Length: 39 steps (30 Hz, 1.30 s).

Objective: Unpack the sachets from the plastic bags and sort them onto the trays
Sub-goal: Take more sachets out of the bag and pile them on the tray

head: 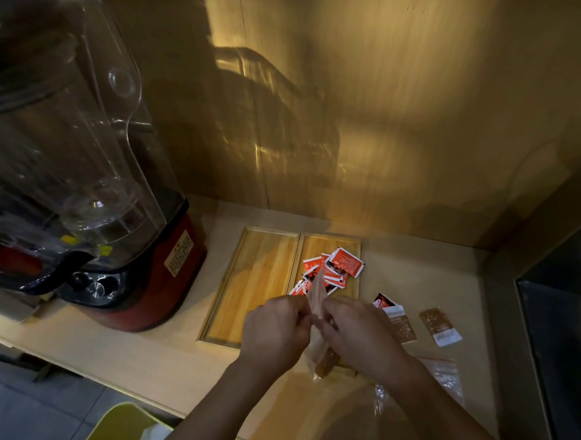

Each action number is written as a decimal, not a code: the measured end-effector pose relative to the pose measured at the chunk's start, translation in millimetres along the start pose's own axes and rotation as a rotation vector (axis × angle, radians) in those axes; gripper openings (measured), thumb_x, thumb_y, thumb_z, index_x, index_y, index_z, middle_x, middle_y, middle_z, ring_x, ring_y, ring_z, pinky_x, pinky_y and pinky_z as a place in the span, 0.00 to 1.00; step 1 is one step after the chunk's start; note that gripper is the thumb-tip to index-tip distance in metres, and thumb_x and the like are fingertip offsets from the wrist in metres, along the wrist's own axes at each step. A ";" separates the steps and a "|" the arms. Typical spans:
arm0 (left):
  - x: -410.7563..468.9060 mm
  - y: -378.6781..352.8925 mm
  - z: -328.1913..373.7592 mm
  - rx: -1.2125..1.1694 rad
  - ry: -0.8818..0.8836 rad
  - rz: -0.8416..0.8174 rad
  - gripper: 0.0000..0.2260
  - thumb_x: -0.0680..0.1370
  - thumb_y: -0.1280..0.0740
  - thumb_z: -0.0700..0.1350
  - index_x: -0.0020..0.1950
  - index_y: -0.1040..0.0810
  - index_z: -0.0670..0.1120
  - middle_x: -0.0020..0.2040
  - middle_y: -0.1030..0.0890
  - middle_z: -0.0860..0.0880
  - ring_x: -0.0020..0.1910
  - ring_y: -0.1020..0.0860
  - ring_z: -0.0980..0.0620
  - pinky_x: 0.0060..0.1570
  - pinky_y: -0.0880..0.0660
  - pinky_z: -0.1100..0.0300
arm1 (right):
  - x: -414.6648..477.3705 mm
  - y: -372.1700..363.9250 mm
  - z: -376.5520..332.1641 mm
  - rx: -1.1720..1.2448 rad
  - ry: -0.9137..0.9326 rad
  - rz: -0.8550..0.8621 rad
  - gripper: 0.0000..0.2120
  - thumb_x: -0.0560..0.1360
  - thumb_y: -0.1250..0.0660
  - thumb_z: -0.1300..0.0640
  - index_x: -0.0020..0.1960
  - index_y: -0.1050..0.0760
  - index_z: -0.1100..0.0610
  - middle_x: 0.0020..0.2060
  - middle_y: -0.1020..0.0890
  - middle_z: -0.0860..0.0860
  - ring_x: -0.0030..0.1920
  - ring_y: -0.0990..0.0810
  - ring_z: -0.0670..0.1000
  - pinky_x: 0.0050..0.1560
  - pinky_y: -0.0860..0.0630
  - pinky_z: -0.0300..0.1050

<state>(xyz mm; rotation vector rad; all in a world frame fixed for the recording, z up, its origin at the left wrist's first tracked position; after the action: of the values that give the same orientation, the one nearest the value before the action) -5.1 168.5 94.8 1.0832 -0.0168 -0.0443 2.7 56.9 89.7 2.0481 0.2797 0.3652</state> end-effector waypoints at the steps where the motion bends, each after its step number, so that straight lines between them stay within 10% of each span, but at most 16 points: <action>1: -0.5 3.6 -0.9 0.008 0.013 0.031 0.08 0.75 0.37 0.51 0.43 0.22 0.48 0.40 0.17 0.49 0.41 0.21 0.48 0.33 0.38 0.60 | 0.1 2.2 -0.8 0.002 0.009 0.026 0.12 0.75 0.39 0.50 0.54 0.28 0.56 0.42 0.19 0.51 0.41 0.21 0.54 0.36 0.37 0.43; 18: -6.5 36.0 -47.3 -0.273 0.462 0.212 0.08 0.72 0.35 0.47 0.35 0.22 0.46 0.34 0.21 0.49 0.37 0.24 0.50 0.33 0.33 0.59 | -4.4 33.5 42.6 0.108 -0.512 0.137 0.18 0.70 0.38 0.53 0.25 0.39 0.56 0.24 0.32 0.50 0.33 0.29 0.59 0.33 0.36 0.45; 26: -15.7 54.3 -12.9 -0.166 0.098 0.289 0.10 0.74 0.37 0.59 0.51 0.28 0.55 0.31 0.29 0.56 0.32 0.27 0.57 0.28 0.34 0.61 | 0.1 31.1 30.4 0.211 -0.435 0.141 0.18 0.69 0.35 0.51 0.26 0.37 0.58 0.23 0.29 0.53 0.32 0.26 0.61 0.30 0.37 0.45; 33: -25.6 17.7 16.0 0.008 -0.086 -0.107 0.23 0.70 0.40 0.69 0.61 0.29 0.60 0.48 0.17 0.52 0.45 0.20 0.52 0.41 0.28 0.57 | 0.0 32.5 26.8 0.258 -0.489 0.179 0.19 0.69 0.36 0.52 0.24 0.38 0.57 0.20 0.32 0.50 0.24 0.32 0.50 0.27 0.39 0.42; 39: -30.5 15.8 14.3 0.016 -0.058 -0.022 0.09 0.77 0.41 0.52 0.53 0.23 0.53 0.53 0.24 0.50 0.51 0.22 0.46 0.47 0.26 0.56 | -3.9 30.2 29.2 0.348 -0.507 0.192 0.20 0.64 0.39 0.41 0.26 0.36 0.57 0.21 0.33 0.50 0.26 0.33 0.52 0.29 0.39 0.43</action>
<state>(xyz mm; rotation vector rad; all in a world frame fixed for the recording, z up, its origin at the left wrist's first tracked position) -35.6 164.6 115.7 1.0980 -0.0573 -0.0955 11.3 17.5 102.3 2.4347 -0.1784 -0.1050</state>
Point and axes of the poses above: each hand's wrist, its own x-axis towards the middle knuckle, its own y-axis out of the back of the hand, z = x × y, the point moved 7 cm from there along x, towards the middle knuckle
